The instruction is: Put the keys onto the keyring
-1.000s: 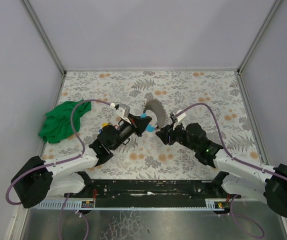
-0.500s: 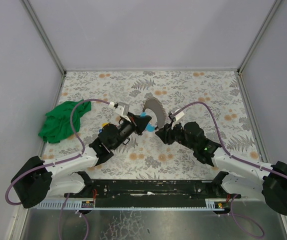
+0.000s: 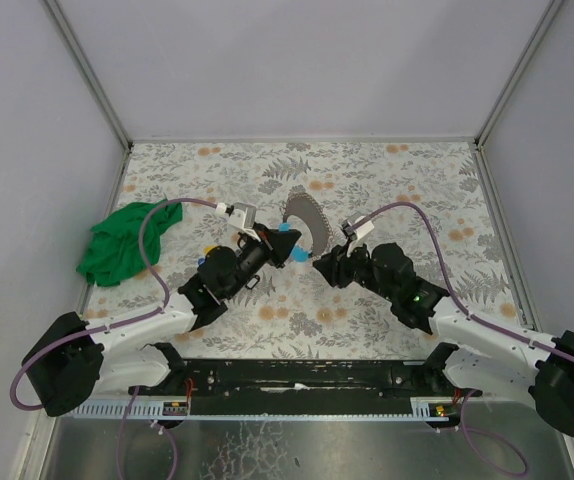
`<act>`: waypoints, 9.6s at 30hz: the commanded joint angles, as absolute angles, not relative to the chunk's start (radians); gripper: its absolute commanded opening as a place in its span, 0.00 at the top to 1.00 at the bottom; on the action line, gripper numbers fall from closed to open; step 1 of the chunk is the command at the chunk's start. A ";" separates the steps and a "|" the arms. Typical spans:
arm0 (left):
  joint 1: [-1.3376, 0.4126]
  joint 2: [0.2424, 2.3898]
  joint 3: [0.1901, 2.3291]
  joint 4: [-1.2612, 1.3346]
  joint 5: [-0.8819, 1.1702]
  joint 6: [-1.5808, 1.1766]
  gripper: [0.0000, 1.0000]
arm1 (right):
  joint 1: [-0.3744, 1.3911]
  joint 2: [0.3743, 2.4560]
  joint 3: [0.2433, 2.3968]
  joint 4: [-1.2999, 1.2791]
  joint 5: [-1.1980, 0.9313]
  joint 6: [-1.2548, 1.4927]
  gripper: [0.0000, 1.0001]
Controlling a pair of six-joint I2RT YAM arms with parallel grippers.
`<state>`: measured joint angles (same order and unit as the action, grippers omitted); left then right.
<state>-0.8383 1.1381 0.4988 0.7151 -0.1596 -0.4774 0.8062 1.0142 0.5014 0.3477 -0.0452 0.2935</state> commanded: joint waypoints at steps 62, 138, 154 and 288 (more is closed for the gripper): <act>-0.850 1.186 0.379 0.705 -0.247 -0.921 0.79 | 0.817 1.050 0.422 0.485 -0.099 0.117 1.00; -0.691 1.158 0.210 0.945 0.308 -0.216 0.56 | 0.816 1.148 0.553 0.291 -0.291 -0.244 1.00; -0.614 1.450 0.306 1.056 0.768 0.122 0.49 | 0.816 1.238 0.617 0.241 -0.407 -0.296 1.00; -0.676 1.068 0.287 0.606 0.067 -0.151 0.67 | 0.633 1.337 0.550 0.477 -0.772 -0.521 1.00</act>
